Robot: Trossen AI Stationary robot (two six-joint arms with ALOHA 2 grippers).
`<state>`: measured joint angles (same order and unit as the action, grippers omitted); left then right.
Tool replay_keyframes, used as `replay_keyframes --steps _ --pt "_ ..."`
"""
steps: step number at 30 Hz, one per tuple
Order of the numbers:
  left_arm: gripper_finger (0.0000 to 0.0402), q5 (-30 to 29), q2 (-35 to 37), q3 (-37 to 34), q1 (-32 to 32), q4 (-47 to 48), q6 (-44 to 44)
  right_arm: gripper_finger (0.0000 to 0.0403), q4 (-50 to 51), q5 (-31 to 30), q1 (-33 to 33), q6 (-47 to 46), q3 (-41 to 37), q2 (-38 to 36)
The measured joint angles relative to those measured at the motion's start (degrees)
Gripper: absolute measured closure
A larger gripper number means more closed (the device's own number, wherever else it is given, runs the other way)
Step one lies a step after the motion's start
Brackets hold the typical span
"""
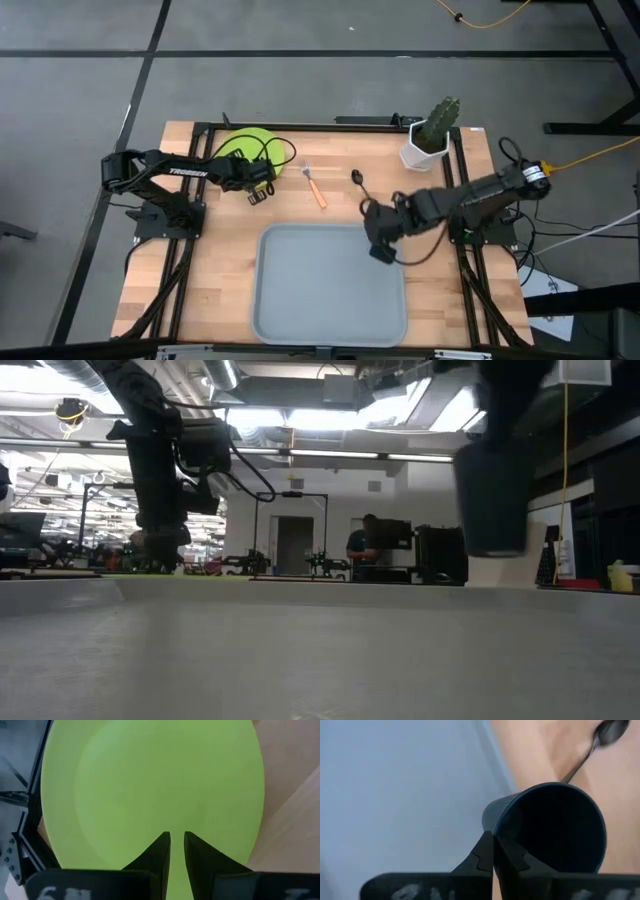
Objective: Pick and place plate/cup/fork/spoon on tray
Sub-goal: Put the black cup to the top left side of the gray tray, then put the green plate on the left side of the gray tray
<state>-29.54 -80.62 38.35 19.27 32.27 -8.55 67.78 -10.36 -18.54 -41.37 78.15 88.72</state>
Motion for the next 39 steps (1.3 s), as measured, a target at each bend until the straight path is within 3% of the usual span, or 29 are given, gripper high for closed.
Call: replay_keyframes --steps 6,14,22,34,39 --pt "0.0351 0.0 0.0 0.0 0.0 0.0 -0.3 0.0400 -1.6 0.0 -3.4 -6.6 -5.2 0.0" --pt "0.0351 0.0 0.0 0.0 0.0 0.0 -0.4 0.0398 -12.1 3.6 -3.7 -8.5 -10.4 0.0" --pt "0.0351 0.0 0.0 0.0 0.0 0.0 -0.3 0.0357 -12.3 3.5 -4.8 -11.1 -10.8 -0.2" --pt "0.0351 -0.4 0.0 0.0 0.0 0.0 0.5 0.0351 -9.0 2.5 -5.0 -10.6 -3.6 -0.4" --pt "0.0351 -3.3 0.0 0.0 -0.1 -0.1 0.7 0.0350 -9.9 0.2 -5.0 -8.3 1.1 -0.4"
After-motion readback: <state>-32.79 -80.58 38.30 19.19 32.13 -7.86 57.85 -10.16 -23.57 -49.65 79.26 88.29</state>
